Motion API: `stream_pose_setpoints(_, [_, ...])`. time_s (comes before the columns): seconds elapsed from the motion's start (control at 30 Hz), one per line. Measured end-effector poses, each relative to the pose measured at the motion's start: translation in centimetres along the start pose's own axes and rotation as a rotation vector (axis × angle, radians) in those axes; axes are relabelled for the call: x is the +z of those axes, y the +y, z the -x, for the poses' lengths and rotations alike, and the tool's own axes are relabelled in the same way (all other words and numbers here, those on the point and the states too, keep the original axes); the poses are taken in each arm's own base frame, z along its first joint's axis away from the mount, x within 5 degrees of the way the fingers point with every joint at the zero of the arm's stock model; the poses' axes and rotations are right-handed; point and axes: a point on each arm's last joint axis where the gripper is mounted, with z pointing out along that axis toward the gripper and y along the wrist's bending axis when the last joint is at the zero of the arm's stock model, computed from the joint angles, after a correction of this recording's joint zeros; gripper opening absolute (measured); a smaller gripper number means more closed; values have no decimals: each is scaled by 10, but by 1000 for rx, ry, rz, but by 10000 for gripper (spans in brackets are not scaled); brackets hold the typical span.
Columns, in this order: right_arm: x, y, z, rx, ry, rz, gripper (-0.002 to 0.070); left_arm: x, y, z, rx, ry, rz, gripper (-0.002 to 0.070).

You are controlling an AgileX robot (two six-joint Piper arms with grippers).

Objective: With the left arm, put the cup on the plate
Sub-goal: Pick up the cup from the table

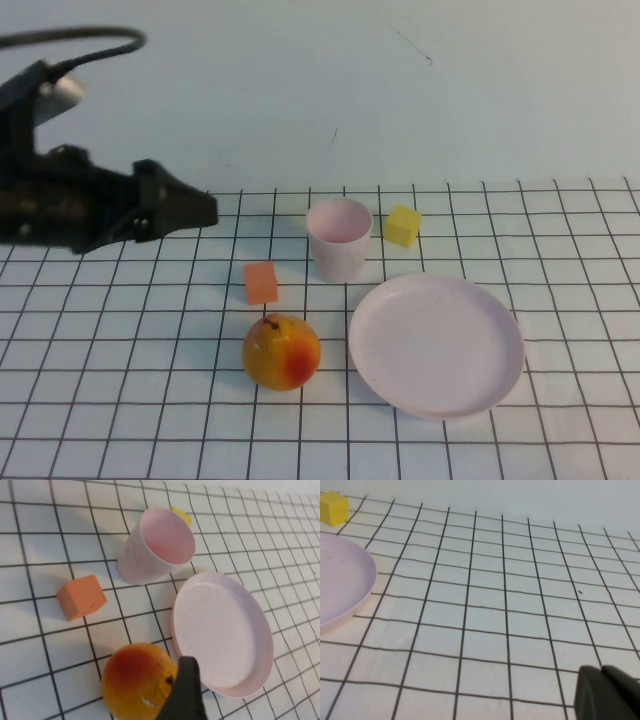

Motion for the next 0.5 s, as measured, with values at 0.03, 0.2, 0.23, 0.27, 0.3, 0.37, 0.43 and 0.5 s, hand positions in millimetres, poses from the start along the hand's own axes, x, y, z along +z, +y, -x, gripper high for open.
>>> stream_pose_setpoints(0.03, [0,0,0,0,0,0,-2,14,3,12,15,54,-16,550])
stream_pose_setpoints(0.2, [0,0,0,0,0,0,-2,87,1,61,118,316,-101,505])
stream_pose_setpoints(0.23, [0,0,0,0,0,0,-2,105,0,69,135,368,-100,499])
stream_pose_setpoints(0.27, [0,0,0,0,0,0,-2,120,1,76,141,400,-86,496])
stream_pose_setpoints(0.3, [0,0,0,0,0,0,-2,138,1,84,152,424,-59,495])
stream_pose_setpoints(0.37, [0,0,0,0,0,0,-2,174,5,94,186,451,21,492])
stream_pose_setpoints(0.43, [0,0,0,0,0,0,-2,198,1,107,236,425,94,480])
stream_pose_setpoints(0.5, [0,0,0,0,0,0,-2,210,-13,119,288,367,117,446])
